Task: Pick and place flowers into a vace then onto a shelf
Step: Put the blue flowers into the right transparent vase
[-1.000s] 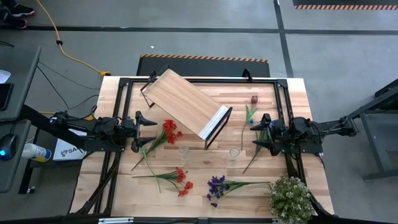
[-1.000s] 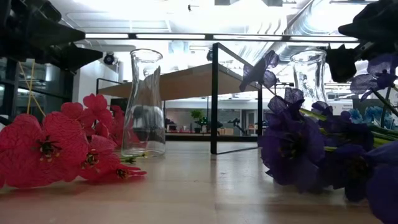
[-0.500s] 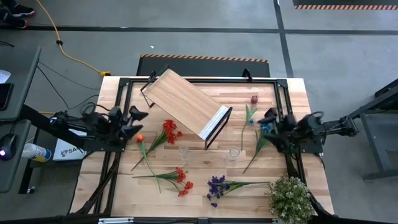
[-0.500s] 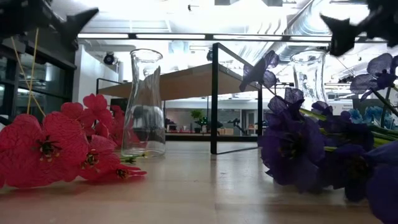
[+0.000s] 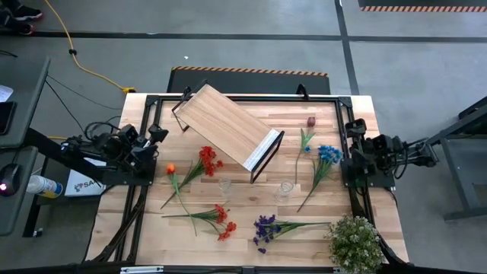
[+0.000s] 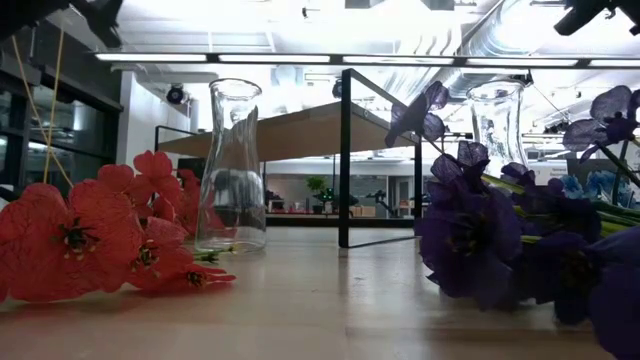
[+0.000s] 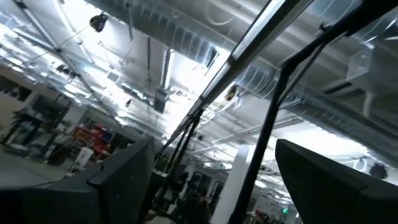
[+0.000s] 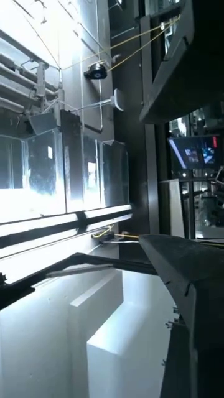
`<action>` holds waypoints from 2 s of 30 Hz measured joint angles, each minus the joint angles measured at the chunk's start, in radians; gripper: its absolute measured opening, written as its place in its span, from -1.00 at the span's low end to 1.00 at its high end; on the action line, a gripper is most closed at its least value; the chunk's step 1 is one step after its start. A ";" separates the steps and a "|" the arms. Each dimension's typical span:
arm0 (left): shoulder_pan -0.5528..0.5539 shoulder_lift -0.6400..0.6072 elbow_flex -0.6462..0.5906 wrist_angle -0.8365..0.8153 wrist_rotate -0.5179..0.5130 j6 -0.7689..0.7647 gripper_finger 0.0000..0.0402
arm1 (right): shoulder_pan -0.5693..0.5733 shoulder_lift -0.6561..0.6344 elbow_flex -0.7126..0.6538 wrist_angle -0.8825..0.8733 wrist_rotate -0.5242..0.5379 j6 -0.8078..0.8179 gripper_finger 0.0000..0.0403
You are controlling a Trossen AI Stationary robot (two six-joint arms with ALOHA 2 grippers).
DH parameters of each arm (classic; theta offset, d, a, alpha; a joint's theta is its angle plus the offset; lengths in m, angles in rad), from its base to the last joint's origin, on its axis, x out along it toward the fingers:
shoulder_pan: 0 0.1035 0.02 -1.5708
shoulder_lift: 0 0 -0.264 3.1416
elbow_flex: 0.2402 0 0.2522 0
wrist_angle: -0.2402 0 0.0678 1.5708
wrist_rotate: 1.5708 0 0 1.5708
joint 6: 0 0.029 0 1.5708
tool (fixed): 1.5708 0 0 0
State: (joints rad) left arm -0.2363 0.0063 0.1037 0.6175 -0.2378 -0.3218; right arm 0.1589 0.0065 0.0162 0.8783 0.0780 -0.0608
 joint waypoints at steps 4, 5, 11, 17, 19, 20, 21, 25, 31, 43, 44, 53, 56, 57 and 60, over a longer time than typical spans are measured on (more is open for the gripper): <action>0.000 0.000 0.053 -0.053 0.027 0.000 0.83 | 0.000 0.000 0.000 0.003 0.000 0.032 0.45; 0.000 0.000 0.069 -0.081 0.034 0.001 0.83 | 0.000 0.000 0.000 0.005 0.000 0.034 0.45; 0.000 0.000 0.204 -0.360 0.053 -0.036 0.83 | 0.000 0.000 0.028 0.033 0.002 0.034 0.45; 0.000 0.035 0.363 -0.638 0.055 -0.106 0.83 | 0.000 0.008 0.204 -0.192 0.016 0.034 0.45; 0.000 0.057 0.409 -0.693 0.055 -0.107 0.83 | 0.000 0.025 0.301 -0.354 0.054 0.034 0.45; 0.000 0.069 0.429 -0.711 0.055 -0.107 0.83 | 0.000 0.038 0.352 -0.435 0.079 0.034 0.45; 0.000 0.080 0.449 -0.725 0.055 -0.107 0.83 | 0.000 0.057 0.406 -0.520 0.105 0.034 0.45; 0.000 0.126 0.522 -0.771 0.055 -0.107 0.83 | 0.000 0.157 0.611 -0.739 0.175 0.034 0.45; 0.000 0.192 0.645 -0.882 0.055 -0.109 0.83 | 0.000 0.341 0.910 -0.996 0.222 0.038 0.45; 0.000 0.385 0.968 -1.146 0.075 -0.139 0.83 | 0.000 0.741 1.514 -1.562 0.334 0.159 0.45; 0.000 0.404 0.996 -1.168 0.077 -0.139 0.83 | 0.000 0.773 1.563 -1.616 0.344 0.183 0.45; 0.000 0.557 1.215 -1.414 0.093 -0.160 0.83 | 0.000 1.018 1.942 -2.102 0.389 0.460 0.45; 0.000 0.593 1.256 -1.481 0.092 -0.186 0.83 | 0.000 1.077 2.030 -2.246 0.386 0.576 0.45; 0.000 0.602 1.266 -1.495 0.092 -0.200 0.83 | 0.000 1.094 2.054 -2.294 0.383 0.620 0.45; 0.000 0.622 1.276 -1.530 0.091 -0.229 0.83 | -0.001 1.136 2.099 -2.417 0.353 0.744 0.45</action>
State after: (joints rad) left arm -0.2363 0.6282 1.3798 -0.9127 -0.1467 -0.5512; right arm 0.1576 1.1424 2.1156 -1.5382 0.4312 0.6834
